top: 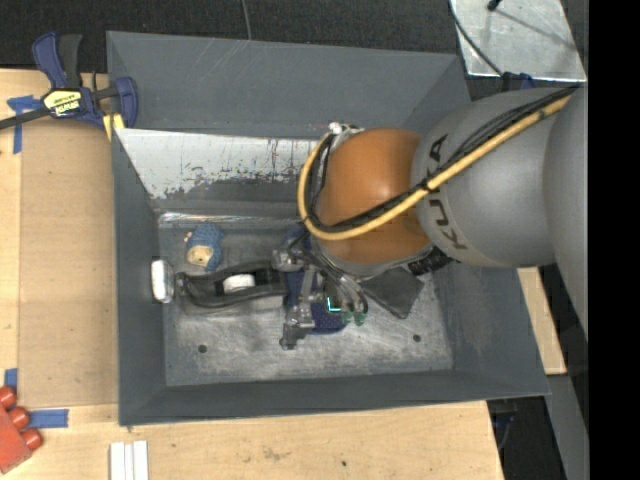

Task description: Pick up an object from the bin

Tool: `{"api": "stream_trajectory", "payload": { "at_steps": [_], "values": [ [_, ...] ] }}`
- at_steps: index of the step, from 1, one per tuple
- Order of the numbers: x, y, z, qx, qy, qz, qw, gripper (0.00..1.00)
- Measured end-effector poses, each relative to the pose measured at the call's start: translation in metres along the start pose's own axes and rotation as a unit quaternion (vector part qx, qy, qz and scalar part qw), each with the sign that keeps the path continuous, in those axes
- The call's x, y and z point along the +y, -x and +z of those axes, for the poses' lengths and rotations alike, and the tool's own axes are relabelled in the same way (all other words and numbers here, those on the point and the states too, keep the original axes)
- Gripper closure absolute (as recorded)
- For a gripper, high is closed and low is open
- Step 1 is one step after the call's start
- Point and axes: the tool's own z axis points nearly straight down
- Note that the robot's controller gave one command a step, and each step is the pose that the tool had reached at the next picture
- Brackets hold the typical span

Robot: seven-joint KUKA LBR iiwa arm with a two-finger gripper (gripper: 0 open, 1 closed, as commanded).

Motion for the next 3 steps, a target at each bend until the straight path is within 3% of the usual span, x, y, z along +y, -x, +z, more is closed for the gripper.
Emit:
{"api": "stream_trajectory", "payload": {
  "at_steps": [1,2,3],
  "values": [
    [-0.006,0.008,0.019,0.0038,-0.001,0.002,1.0000,0.00],
    [-0.104,0.017,0.025,0.0058,-0.003,-0.074,0.9972,0.00],
    [-0.092,0.035,0.066,0.0015,-0.001,-0.073,0.9973,0.00]
  ]
}}
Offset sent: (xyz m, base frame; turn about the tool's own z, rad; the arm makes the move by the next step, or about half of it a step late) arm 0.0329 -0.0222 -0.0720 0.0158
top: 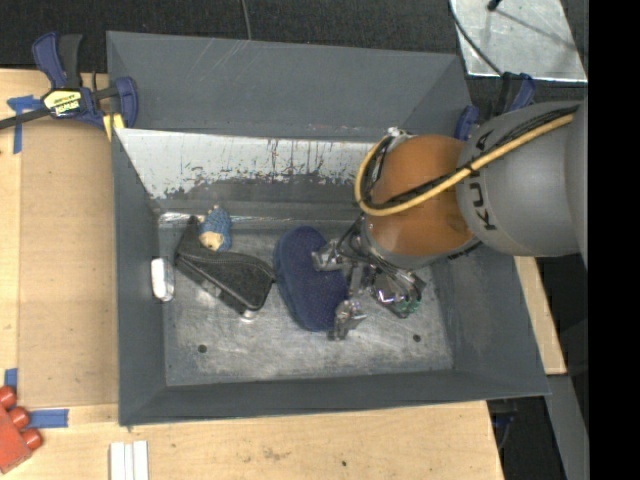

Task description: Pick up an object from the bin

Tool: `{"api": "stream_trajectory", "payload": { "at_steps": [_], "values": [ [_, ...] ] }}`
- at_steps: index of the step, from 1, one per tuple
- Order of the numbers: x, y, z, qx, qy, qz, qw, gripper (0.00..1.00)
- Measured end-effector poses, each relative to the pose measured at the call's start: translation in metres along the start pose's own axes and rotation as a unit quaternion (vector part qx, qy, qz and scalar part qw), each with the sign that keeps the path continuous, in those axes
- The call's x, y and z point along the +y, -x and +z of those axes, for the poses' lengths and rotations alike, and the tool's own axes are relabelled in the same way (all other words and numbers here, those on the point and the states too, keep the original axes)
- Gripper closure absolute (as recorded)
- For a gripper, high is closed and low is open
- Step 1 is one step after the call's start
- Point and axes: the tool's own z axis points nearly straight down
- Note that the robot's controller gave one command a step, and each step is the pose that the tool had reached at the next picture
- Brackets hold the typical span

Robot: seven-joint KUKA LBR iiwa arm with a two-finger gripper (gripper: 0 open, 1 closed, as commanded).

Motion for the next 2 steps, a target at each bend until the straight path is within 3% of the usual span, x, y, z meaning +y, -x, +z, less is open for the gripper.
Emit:
{"api": "stream_trajectory", "payload": {
  "at_steps": [1,2],
  "values": [
    [0.000,0.001,-0.003,-0.0027,0.000,0.000,1.0000,1.00],
    [-0.013,0.010,-0.185,-0.0008,-0.001,-0.100,0.9950,1.00]
  ]
}}
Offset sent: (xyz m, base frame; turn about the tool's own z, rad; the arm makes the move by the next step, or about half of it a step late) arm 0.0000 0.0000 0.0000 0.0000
